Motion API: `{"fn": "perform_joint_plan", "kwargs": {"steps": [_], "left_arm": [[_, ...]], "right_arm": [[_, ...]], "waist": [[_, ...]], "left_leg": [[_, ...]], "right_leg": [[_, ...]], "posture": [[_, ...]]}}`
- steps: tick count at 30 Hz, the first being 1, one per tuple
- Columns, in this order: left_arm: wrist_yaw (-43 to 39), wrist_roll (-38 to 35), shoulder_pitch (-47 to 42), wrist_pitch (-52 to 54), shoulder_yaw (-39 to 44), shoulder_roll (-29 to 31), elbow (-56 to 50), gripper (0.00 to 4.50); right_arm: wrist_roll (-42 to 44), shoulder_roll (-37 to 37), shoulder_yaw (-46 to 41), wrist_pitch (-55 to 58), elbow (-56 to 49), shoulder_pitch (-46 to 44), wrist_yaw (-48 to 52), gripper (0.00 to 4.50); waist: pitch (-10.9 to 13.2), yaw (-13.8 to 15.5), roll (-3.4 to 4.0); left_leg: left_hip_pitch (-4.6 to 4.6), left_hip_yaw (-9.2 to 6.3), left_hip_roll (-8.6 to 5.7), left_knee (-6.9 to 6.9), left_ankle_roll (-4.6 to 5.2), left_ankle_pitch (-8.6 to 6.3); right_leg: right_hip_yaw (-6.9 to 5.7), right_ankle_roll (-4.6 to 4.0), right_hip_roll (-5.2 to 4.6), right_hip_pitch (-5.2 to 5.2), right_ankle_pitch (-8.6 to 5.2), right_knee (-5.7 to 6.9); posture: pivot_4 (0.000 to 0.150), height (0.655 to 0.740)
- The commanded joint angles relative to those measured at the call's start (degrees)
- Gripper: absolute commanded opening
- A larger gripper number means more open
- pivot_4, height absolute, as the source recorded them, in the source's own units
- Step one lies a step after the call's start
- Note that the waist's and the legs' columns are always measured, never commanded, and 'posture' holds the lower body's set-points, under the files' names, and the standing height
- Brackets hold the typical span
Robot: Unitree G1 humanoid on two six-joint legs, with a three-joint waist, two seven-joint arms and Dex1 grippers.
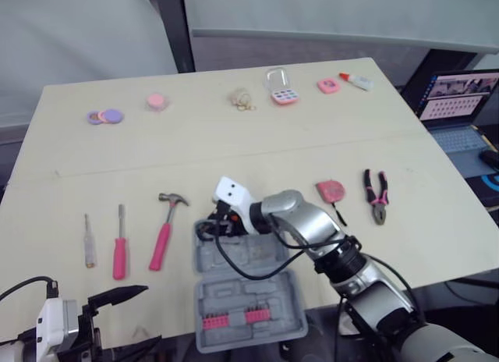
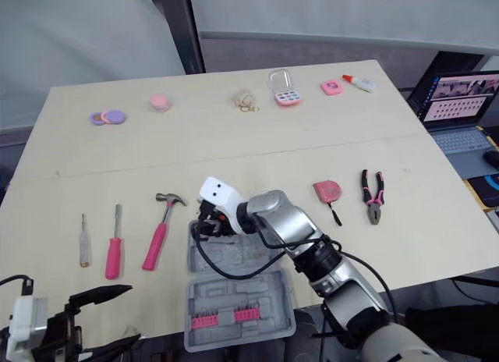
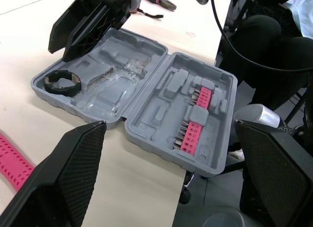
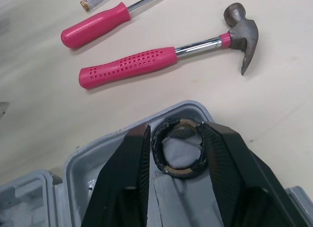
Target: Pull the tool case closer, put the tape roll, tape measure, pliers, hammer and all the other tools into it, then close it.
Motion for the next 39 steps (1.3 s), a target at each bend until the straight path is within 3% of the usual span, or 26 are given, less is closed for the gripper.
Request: {"fn": "perform_joint_plan", "kwargs": {"steps": [1,24,39], "left_arm": [[-0.05,0.09,-0.05,0.03,0.04,0.63,-0.28,4.5],[-0.17,0.58,0.69,-0.25,0.35,0.69,-0.38,4.5],[-1.73,1.76,0.02,-3.17,-1.31,-0.22,2.73,4.5]], "right_arm": [[0.45,1.25,-1.03,-2.06,-0.02,0.71,-0.93,1.96],[-6.64,5.66,1.13,-16.49,13.61,3.18,-2.49,1.96],[-10.15,4.92,2.76,-18.15,12.46,5.23,-2.0,1.96]], "waist": [[0.0,0.0,0.0],[0.0,-0.12,0.0],[-0.03,-0.1,0.01]], "left_leg": [[0.0,0.0,0.0,0.0,0.0,0.0],[0.04,0.01,0.0,0.01,0.0,0.0],[0.08,0.01,0.0,0.01,0.0,0.0]], "right_leg": [[0.0,0.0,0.0,0.0,0.0,0.0],[0.0,0.0,0.01,0.02,0.0,0.02],[0.0,-0.01,0.01,0.05,0.0,0.04]], "posture": [[0.15,0.74],[0.15,0.74],[0.15,0.74]]}}
